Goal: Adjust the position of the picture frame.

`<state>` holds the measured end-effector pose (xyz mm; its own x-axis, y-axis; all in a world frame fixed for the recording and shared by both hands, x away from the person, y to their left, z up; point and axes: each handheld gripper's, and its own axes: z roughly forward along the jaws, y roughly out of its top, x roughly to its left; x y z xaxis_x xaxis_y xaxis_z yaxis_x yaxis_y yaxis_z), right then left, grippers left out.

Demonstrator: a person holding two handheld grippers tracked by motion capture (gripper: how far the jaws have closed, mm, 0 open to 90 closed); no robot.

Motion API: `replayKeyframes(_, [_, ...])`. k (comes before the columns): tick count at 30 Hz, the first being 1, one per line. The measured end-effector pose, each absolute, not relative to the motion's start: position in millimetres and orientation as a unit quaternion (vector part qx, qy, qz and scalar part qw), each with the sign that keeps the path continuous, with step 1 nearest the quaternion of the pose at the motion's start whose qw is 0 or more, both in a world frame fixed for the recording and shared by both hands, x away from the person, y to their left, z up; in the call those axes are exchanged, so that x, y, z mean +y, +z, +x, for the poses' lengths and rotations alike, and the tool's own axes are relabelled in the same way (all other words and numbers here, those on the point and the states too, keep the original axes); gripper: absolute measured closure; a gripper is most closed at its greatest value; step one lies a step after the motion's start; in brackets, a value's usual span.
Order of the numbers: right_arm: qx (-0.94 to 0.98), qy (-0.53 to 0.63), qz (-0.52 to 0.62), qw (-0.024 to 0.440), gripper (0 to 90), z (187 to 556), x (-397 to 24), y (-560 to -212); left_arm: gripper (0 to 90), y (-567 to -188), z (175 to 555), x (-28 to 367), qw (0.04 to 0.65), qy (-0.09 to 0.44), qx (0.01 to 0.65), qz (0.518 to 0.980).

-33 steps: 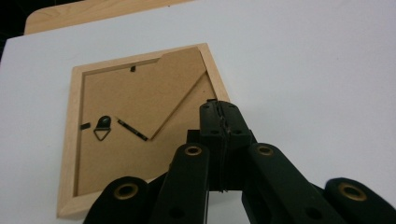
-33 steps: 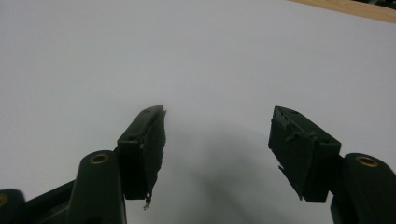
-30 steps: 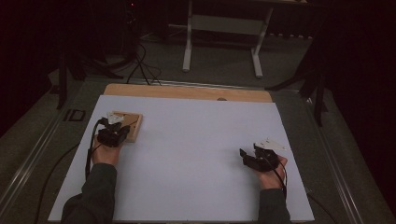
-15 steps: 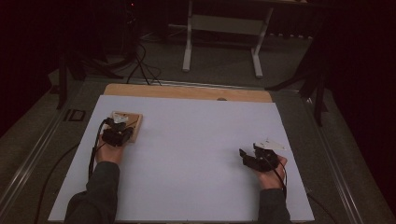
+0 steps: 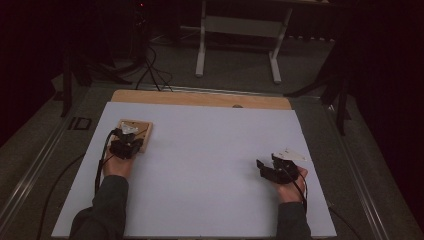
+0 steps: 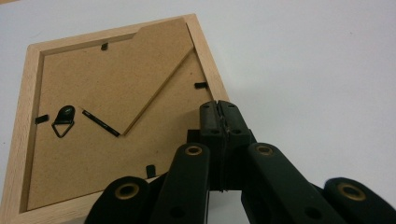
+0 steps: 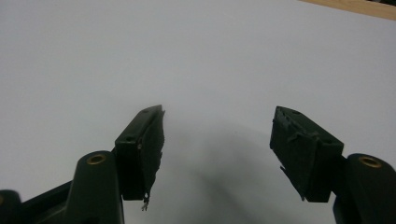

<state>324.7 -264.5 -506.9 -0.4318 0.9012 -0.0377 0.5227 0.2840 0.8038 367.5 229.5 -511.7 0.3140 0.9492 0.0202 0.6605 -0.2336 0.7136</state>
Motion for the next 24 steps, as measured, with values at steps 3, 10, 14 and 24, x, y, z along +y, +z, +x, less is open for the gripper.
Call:
replayKeyframes(3, [0.76, 0.372, 0.468, 0.254, 34.2, 325, -264, -507, 89.8, -512, 367, 227, 0.311, 0.233, 0.533, 0.751])
replayKeyframes(10, [0.76, 0.372, 0.468, 0.254, 34.1, 325, -264, -507, 89.8, -513, 366, 216, 0.322, 0.229, 0.522, 0.755])
replayKeyframes(14, [0.761, 0.373, 0.467, 0.253, 34.0, 325, -264, -507, 89.9, -514, 366, 211, 0.328, 0.225, 0.52, 0.756])
replayKeyframes(24, [0.761, 0.373, 0.467, 0.252, 33.9, 325, -264, -507, 89.9, -515, 364, 198, 0.341, 0.215, 0.514, 0.757])
